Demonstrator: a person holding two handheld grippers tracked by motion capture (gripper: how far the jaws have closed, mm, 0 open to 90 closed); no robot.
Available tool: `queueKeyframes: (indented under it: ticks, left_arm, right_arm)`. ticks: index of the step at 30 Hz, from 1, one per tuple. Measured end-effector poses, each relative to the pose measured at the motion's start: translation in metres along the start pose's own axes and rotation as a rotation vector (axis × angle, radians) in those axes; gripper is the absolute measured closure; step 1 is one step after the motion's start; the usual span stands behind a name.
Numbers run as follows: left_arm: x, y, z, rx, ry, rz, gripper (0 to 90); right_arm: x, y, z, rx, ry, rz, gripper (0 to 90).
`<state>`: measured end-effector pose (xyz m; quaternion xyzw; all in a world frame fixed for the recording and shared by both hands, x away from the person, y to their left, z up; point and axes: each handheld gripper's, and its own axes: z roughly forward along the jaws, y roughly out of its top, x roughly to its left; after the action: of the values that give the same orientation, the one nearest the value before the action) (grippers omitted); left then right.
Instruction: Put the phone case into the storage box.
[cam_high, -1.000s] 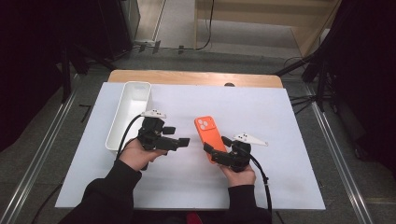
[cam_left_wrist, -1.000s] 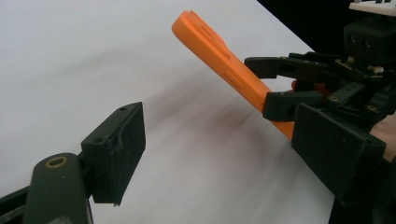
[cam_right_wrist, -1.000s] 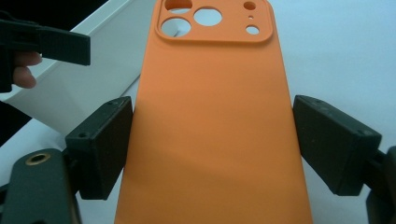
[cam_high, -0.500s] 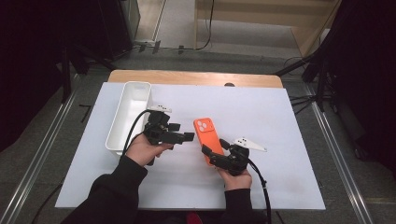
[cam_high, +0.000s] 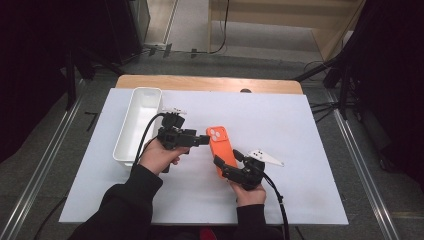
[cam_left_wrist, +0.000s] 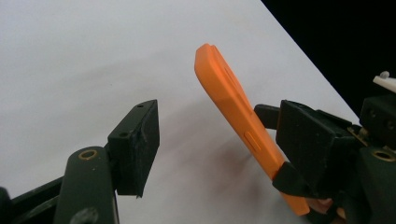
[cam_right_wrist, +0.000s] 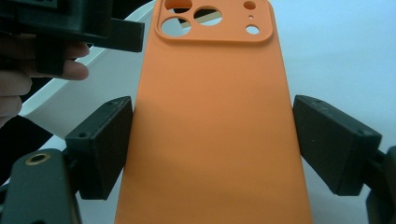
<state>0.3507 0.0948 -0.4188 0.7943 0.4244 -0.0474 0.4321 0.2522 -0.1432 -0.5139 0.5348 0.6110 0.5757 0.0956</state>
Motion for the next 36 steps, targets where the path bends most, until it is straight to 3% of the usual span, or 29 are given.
queueKeyframes:
  ticks: [4, 9, 21, 27, 36]
  left_arm:
    - [0.001, 0.004, 0.001, 0.003, -0.001, -0.048, 33.9]
    - [0.002, 0.007, 0.004, -0.001, 0.020, -0.069, 38.5]
    - [0.004, 0.010, 0.007, -0.020, 0.016, -0.079, 40.9]
    - [0.004, 0.011, 0.009, -0.001, 0.025, -0.089, 41.2]
    - [0.004, 0.014, 0.012, 0.000, 0.019, -0.119, 50.8]
  right_arm:
    - [0.001, -0.001, 0.001, -0.010, 0.004, 0.009, 14.4]
    - [0.002, -0.001, 0.002, -0.012, 0.004, 0.014, 14.4]
    - [0.003, -0.002, 0.002, -0.020, 0.020, 0.042, 14.4]
    - [0.004, -0.004, 0.005, -0.014, 0.034, 0.059, 14.4]
    - [0.006, -0.006, 0.006, -0.028, 0.041, 0.067, 14.4]
